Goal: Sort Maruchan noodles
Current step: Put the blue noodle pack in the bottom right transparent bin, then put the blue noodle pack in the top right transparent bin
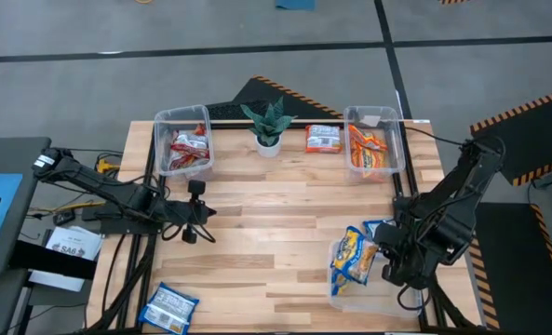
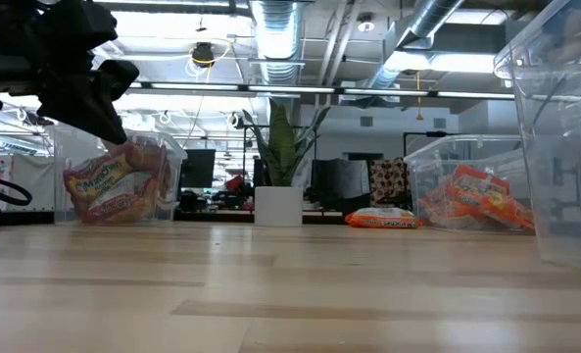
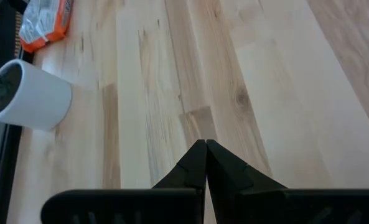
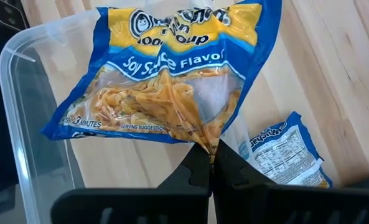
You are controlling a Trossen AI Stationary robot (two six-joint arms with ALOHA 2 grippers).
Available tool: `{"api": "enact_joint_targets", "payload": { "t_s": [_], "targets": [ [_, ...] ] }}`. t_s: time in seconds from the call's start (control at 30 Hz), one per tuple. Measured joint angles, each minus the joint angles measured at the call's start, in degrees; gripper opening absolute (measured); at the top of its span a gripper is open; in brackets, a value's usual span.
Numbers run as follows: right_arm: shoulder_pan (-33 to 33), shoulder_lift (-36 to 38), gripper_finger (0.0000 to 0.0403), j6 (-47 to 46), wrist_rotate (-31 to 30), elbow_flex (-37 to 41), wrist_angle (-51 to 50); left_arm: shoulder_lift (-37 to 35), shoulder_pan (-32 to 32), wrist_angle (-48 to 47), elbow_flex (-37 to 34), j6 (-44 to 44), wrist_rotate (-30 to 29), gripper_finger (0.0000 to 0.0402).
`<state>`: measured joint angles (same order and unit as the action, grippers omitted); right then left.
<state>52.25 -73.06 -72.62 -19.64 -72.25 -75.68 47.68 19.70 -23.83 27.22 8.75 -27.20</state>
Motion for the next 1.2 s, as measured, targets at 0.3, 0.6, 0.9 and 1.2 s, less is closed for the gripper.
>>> {"api": "enact_joint_targets", "payload": {
  "t_s": [0.3,0.6,0.9,1.2],
  "targets": [
    [0.3,0.0,0.0013,-2.2,8.7,0.0,2.9,0.0,0.0,0.2,0.0,0.0,0.0,0.0000],
    [3.9,0.0,0.0013,-18.3,21.8,0.0,2.1,0.0,0.0,0.2,0.0,0.0,0.0,0.0000],
    [4.8,0.0,0.0050,-23.5,19.7,0.0,-2.9,0.0,0.0,0.2,0.0,0.0,0.0,0.0000],
    [3.1,0.0,0.0061,-21.9,19.7,0.0,-3.3,0.0,0.0,0.2,0.0,0.0,0.0,0.0000]
  ]
}}
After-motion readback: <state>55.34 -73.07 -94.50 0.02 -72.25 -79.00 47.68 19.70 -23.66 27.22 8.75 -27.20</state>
